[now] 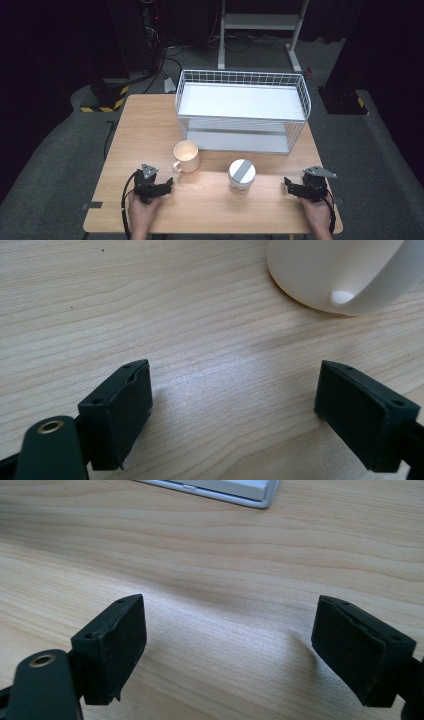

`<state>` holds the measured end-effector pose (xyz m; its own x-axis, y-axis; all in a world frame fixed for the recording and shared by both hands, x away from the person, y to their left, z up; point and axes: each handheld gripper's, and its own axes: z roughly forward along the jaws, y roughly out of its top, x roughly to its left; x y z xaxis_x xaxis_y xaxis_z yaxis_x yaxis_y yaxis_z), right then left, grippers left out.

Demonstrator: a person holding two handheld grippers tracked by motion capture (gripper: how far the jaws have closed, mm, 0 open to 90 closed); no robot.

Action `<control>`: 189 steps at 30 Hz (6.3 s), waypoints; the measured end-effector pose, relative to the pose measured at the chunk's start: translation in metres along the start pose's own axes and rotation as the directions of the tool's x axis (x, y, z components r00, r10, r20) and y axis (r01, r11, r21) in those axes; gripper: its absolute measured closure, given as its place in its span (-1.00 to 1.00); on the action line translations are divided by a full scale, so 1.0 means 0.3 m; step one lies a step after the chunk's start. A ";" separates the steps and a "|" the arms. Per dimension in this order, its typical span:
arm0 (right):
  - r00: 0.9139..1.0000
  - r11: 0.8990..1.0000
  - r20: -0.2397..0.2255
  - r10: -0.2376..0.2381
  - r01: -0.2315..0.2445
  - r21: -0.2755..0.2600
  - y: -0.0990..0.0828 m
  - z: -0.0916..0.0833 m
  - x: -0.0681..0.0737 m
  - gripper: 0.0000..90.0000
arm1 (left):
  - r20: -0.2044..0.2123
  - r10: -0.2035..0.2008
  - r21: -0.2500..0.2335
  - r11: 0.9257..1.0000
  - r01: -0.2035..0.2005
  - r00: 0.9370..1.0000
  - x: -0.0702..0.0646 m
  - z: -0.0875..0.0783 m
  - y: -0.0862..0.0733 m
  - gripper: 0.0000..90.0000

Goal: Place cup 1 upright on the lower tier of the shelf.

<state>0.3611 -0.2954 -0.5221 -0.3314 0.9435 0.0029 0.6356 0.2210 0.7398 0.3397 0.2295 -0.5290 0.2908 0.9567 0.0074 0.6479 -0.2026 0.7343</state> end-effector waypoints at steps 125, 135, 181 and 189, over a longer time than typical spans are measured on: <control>0.868 0.939 -0.366 -0.336 0.280 -0.198 0.130 0.049 0.467 -0.60 | -0.003 0.001 -0.001 1.000 -0.001 1.000 -0.001 0.000 0.000 -0.66; 0.869 0.937 -0.360 -0.340 0.283 -0.203 0.129 0.050 0.470 -0.59 | -0.003 0.001 -0.001 1.000 -0.001 1.000 -0.001 0.000 -0.001 -0.66; 0.884 0.948 -0.362 -0.296 0.224 -0.227 0.221 0.017 0.392 -0.59 | -0.006 -0.005 -0.001 1.000 0.005 1.000 -0.002 -0.001 -0.001 -0.65; 0.897 0.959 -0.364 -0.252 0.181 -0.220 0.237 0.029 0.361 -0.59 | -0.006 -0.005 -0.001 1.000 0.005 1.000 -0.002 -0.001 -0.001 -0.65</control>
<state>0.3765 -0.1752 -0.4749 -0.7113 0.7003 0.0609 0.3964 0.3280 0.8575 0.3392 0.2292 -0.5290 0.2834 0.9590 0.0080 0.6486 -0.1978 0.7350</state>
